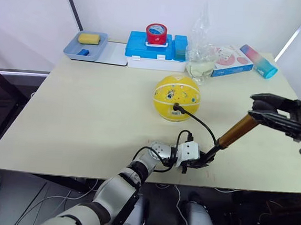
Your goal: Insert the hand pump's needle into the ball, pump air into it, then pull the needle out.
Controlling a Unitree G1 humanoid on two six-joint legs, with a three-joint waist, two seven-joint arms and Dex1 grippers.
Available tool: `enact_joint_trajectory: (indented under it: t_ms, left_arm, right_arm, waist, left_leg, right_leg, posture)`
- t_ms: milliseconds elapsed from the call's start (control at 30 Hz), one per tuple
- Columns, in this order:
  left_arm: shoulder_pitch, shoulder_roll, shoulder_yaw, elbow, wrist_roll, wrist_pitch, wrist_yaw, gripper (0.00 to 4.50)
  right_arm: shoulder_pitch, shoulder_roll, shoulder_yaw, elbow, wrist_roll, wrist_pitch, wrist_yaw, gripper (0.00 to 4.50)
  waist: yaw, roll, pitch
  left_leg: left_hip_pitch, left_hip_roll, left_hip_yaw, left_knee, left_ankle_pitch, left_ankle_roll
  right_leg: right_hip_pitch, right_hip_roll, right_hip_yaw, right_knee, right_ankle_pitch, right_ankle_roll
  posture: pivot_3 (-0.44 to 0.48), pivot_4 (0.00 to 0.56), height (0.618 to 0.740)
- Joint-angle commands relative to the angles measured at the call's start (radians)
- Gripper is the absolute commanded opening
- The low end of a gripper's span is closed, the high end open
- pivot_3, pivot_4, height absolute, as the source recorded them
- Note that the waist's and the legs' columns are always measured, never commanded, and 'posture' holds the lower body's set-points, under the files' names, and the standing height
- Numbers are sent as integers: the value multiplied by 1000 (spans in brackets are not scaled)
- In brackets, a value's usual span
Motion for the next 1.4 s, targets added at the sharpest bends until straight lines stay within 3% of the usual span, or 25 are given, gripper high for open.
enact_joint_trajectory:
  t_ms: [33, 167, 367, 533, 767, 967, 1400]
  left_arm:
    - [31, 30, -33, 52, 49, 25, -22, 1155]
    - [34, 25, -32, 49, 48, 25, -23, 1155]
    - [36, 22, -32, 45, 45, 25, -24, 1155]
    - [35, 22, -31, 44, 44, 27, -20, 1155]
    - [38, 20, -31, 41, 44, 28, -20, 1155]
    - [38, 19, -33, 43, 46, 28, -21, 1155]
    - [32, 18, -37, 49, 50, 26, -26, 1155]
  right_arm:
    - [-78, -31, -104, 14, 67, 10, -46, 2051]
    - [-36, 9, -61, -34, 29, 12, -61, 2051]
    - [102, 115, 91, -98, -169, -91, -44, 2051]
    - [172, 193, 232, -53, -376, -243, -31, 2051]
    - [211, 290, 330, 0, -508, -369, -17, 2051]
    - [184, 281, 239, -7, -422, -356, 10, 2051]
    - [38, 129, -53, -33, -67, -146, -34, 2051]
  waist:
    - [0, 1, 1]
    - [2, 1, 1]
    - [-1, -1, -1]
    - [-4, -1, -1]
    - [-3, -1, -2]
    - [-3, -1, -1]
    - [-1, -1, -1]
  left_leg:
    - [-1, 0, 0, 0, 0, 0]
    - [-6, 0, 0, 0, 0, 0]
    - [-3, 0, -1, 0, 0, 0]
    - [0, 1, -1, 0, 0, 0]
    - [3, 1, -1, 0, 0, 0]
    - [3, 1, 0, 0, 0, 0]
    - [2, 0, -1, 0, 0, 0]
  right_leg:
    - [-1, 0, 0, 0, 0, 0]
    - [-5, 0, 0, -1, 0, 0]
    - [-2, 1, -1, -1, 0, 0]
    - [0, 2, -1, 1, 0, 0]
    - [1, 2, 0, 1, 0, 0]
    - [1, 2, 0, 1, 0, 0]
    - [1, 1, 0, 0, 0, 0]
  posture:
    - [0, 150, 739]
    - [0, 150, 739]
    - [0, 150, 739]
    - [0, 150, 739]
    - [0, 150, 739]
    - [0, 150, 739]
    - [0, 150, 739]
